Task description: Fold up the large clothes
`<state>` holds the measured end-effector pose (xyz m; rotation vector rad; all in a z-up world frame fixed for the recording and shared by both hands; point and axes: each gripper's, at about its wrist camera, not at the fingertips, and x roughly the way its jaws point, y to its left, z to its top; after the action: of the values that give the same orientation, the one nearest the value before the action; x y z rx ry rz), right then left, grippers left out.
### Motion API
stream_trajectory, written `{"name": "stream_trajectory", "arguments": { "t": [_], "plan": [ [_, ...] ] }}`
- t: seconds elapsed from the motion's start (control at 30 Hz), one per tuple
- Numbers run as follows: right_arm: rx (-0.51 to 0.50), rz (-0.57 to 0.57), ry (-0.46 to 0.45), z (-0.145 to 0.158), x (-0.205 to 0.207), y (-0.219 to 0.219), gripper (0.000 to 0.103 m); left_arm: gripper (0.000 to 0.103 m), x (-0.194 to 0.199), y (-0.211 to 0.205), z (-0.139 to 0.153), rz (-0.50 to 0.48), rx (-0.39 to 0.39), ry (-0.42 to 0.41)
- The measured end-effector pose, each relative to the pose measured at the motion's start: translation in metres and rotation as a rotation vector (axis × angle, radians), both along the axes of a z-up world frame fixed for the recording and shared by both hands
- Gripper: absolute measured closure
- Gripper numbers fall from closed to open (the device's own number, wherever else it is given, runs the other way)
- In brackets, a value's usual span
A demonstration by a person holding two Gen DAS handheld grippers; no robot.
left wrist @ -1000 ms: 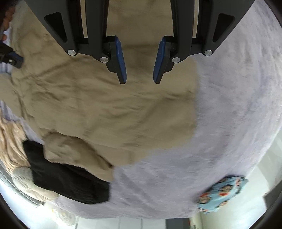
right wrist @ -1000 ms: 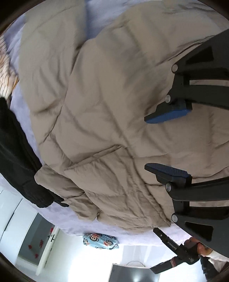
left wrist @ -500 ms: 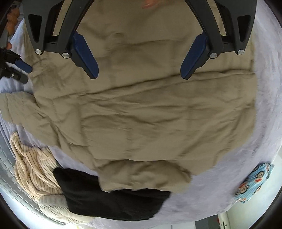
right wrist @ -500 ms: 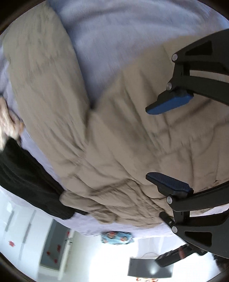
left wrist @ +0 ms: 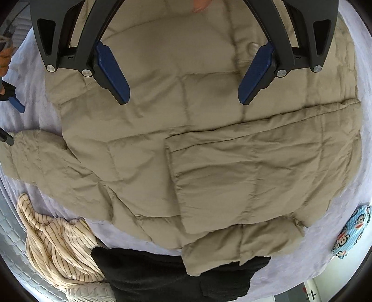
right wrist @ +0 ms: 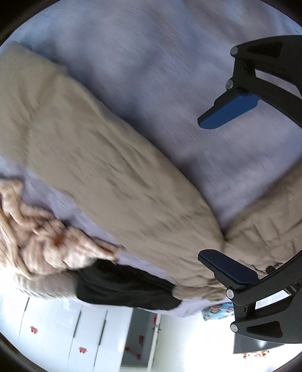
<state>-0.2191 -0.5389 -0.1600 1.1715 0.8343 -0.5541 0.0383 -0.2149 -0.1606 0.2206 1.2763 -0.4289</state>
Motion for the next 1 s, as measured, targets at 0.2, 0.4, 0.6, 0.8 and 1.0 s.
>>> {"name": "stream_trajectory", "arguments": {
  "t": [0.2,0.4,0.6,0.8,1.0],
  "plan": [
    [0.097,-0.145,-0.130,-0.010,-0.018,-0.056,0.000,0.008,-0.002,-0.017,0.000,-0.027,-0.018,0.035],
    [0.179,-0.234,-0.287,-0.018,-0.011,-0.093,0.000,0.008,-0.004,-0.030,0.019,-0.033,-0.063,0.011],
    [0.308,-0.331,-0.336,-0.030,-0.007,-0.105,0.025,0.008,0.003,-0.025,0.037,-0.002,-0.073,-0.028],
    [0.343,-0.320,-0.378,-0.025,0.005,-0.097,0.093,0.008,0.014,-0.002,0.047,0.044,-0.036,-0.056],
    [0.230,-0.124,-0.432,0.032,0.064,-0.066,0.093,0.008,0.027,0.034,0.043,0.100,0.011,-0.059]
  ]
}}
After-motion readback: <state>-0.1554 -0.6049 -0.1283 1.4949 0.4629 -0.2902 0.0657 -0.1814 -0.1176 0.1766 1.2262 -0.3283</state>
